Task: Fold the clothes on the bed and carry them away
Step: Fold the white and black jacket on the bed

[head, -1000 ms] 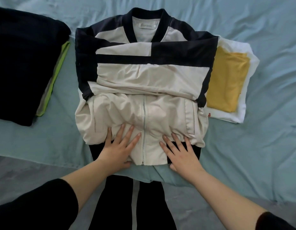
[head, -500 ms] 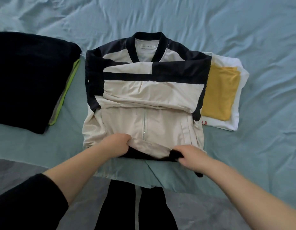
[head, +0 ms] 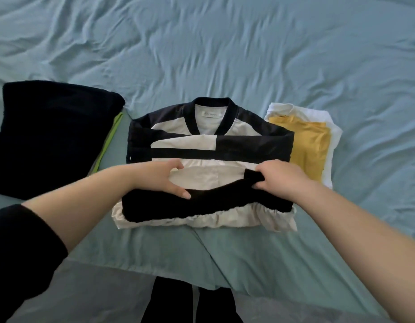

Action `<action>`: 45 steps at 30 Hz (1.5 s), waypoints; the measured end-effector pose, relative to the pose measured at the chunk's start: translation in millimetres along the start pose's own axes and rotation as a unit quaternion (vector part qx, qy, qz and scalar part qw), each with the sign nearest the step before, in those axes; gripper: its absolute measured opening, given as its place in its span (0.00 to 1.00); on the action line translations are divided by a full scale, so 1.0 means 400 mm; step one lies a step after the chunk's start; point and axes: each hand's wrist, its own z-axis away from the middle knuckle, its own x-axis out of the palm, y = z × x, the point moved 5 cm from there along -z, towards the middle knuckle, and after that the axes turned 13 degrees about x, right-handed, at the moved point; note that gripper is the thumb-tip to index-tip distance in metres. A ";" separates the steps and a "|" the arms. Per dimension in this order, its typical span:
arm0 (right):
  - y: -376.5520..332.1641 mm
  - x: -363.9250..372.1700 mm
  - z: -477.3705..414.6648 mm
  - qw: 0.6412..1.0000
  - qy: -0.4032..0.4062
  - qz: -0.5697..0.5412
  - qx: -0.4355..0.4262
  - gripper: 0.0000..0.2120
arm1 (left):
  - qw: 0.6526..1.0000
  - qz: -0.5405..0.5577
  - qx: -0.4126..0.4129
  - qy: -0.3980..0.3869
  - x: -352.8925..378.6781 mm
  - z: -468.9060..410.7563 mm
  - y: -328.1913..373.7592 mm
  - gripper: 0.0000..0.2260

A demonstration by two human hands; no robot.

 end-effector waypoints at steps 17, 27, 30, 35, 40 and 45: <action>0.003 -0.040 -0.363 0.962 0.236 0.090 0.107 0.08 | 0.875 -0.387 -0.061 0.285 -0.245 -0.284 -0.089 0.12; 0.041 0.012 -0.355 0.978 0.158 -0.016 0.131 0.18 | 0.924 -0.270 -0.013 0.269 -0.224 -0.240 -0.172 0.14; 0.057 0.019 -0.367 0.986 0.129 0.013 0.109 0.21 | 0.935 -0.251 0.014 0.251 -0.246 -0.237 -0.191 0.16; 0.086 0.016 -0.376 0.989 0.072 0.028 0.123 0.21 | 0.944 -0.269 0.037 0.188 -0.266 -0.237 -0.200 0.13; 0.079 -0.051 -0.352 0.959 0.279 0.012 0.049 0.21 | 0.899 -0.257 0.081 0.345 -0.307 -0.205 -0.162 0.11; 0.089 -0.095 -0.394 0.953 0.270 0.002 0.140 0.15 | 0.886 -0.281 -0.007 0.368 -0.344 -0.260 -0.160 0.12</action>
